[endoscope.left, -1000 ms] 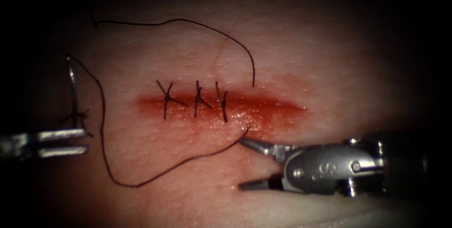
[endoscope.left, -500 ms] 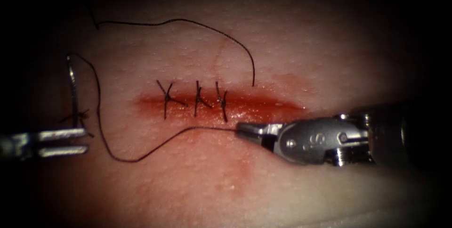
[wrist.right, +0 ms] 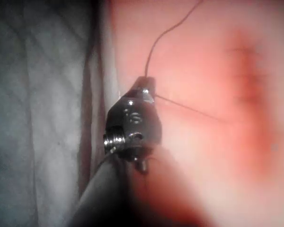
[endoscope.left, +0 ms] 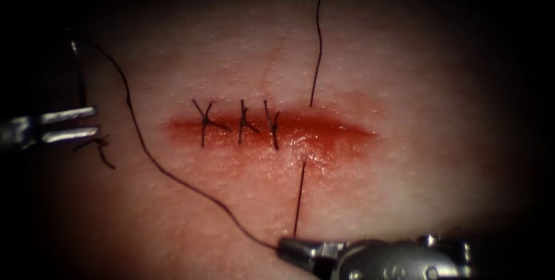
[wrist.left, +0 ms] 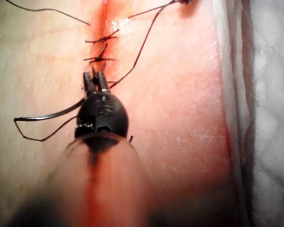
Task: Wound Closure
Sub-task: Use the right needle driver to pull the suture through until only a short tail is left.
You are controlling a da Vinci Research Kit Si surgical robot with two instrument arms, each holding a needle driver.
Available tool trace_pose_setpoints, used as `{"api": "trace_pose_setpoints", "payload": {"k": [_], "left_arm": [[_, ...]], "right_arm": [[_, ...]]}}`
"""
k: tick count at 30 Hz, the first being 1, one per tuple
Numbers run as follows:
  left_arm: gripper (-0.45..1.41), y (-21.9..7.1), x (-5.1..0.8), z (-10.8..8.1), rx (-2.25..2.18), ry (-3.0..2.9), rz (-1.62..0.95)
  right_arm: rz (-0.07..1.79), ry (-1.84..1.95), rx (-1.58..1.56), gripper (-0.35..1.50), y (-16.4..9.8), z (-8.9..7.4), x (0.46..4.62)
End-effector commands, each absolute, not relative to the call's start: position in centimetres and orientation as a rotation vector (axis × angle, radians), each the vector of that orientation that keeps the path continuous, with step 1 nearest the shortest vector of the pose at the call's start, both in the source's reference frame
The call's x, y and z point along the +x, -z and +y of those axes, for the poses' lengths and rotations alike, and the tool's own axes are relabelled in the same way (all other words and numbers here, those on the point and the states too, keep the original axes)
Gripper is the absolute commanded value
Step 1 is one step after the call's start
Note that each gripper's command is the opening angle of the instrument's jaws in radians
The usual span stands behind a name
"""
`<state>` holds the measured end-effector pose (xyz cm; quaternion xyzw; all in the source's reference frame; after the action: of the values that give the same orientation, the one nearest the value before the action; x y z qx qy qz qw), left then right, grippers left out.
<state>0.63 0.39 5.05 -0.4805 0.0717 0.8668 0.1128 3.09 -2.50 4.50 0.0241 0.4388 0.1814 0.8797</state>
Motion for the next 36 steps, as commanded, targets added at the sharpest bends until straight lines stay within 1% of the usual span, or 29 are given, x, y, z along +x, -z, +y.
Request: {"api": "trace_pose_setpoints", "payload": {"k": [1,2,7,11,12,13,15,17,19,21,23,26,32,36], "left_arm": [[-0.45,-5.1,0.60,0.4,-1.423,-2.527,0.225],[-0.45,-5.1,0.64,0.5,-1.425,-2.519,0.227],[-0.45,-5.1,0.71,0.5,-1.410,-2.522,0.232],[-0.45,-5.2,0.73,0.5,-1.407,-2.520,0.233],[-0.45,-5.2,0.74,0.5,-1.407,-2.520,0.232],[-0.45,-5.2,0.75,0.5,-1.409,-2.522,0.239],[-0.45,-5.2,0.78,0.6,-1.416,-2.526,0.248],[-0.45,-5.3,0.82,0.6,-1.421,-2.525,0.254],[-0.45,-5.3,0.86,0.6,-1.425,-2.525,0.268],[-0.45,-5.4,0.94,0.7,-1.409,-2.519,0.299],[-0.45,-5.5,1.01,0.8,-1.394,-2.515,0.317],[-0.45,-5.5,1.05,0.8,-1.380,-2.520,0.321],[-0.45,-5.6,1.06,0.8,-1.368,-2.522,0.325],[-0.45,-5.5,1.05,0.8,-1.362,-2.523,0.327]], "right_arm": [[0.920,-0.372,0.061,-0.35,-4.4,-2.7,3.27],[0.919,-0.358,0.074,-0.35,-4.4,-2.8,3.38],[0.929,-0.344,0.093,-0.35,-4.2,-3.0,3.64],[0.950,-0.293,0.069,-0.35,-4.1,-3.0,3.72],[0.960,-0.260,0.045,-0.21,-4.1,-3.0,3.71],[0.968,-0.231,0.026,0.05,-4.1,-2.9,3.69],[0.968,-0.210,0.017,0.99,-4.2,-2.8,3.61],[0.982,-0.209,0.010,1.04,-4.3,-2.7,3.50],[0.995,-0.201,-0.004,1.18,-4.4,-2.6,3.39],[1.003,-0.166,-0.039,1.25,-4.4,-2.4,3.22],[0.992,-0.162,-0.048,1.25,-4.5,-2.2,3.08],[0.981,-0.155,-0.059,1.21,-4.6,-2.1,2.99],[0.949,-0.145,-0.090,1.18,-4.9,-1.8,2.93],[0.926,-0.134,-0.114,1.11,-5.1,-1.6,2.93]]}}
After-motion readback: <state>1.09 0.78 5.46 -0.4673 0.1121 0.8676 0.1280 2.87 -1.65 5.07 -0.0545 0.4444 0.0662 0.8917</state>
